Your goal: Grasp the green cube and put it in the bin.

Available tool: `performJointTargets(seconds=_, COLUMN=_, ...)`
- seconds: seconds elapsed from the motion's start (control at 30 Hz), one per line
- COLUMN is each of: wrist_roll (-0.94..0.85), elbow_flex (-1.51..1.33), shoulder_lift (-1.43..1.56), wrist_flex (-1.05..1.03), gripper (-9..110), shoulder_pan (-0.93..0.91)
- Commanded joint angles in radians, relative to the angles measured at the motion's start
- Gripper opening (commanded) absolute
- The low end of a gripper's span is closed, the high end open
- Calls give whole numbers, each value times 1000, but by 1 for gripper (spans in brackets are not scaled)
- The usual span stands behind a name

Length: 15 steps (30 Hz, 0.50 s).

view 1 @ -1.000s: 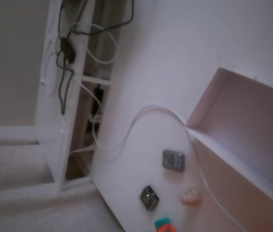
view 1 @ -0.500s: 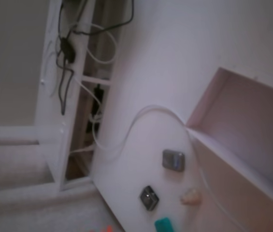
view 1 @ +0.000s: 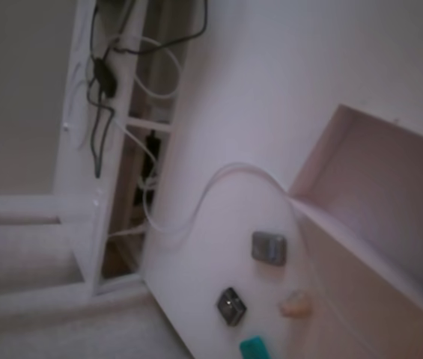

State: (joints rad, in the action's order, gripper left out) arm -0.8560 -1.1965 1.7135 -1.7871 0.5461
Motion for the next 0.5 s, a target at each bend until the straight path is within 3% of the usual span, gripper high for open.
performJointTargets(seconds=0.0, wrist_roll=-14, elbow_flex=-23, shoulder_lift=-29, wrist_flex=-29, gripper=34, shoulder_pan=5)
performJointTargets(seconds=0.47, wrist_roll=-3, elbow_flex=-491, shoulder_lift=-71, wrist_flex=114, gripper=33, shoulder_pan=-94)
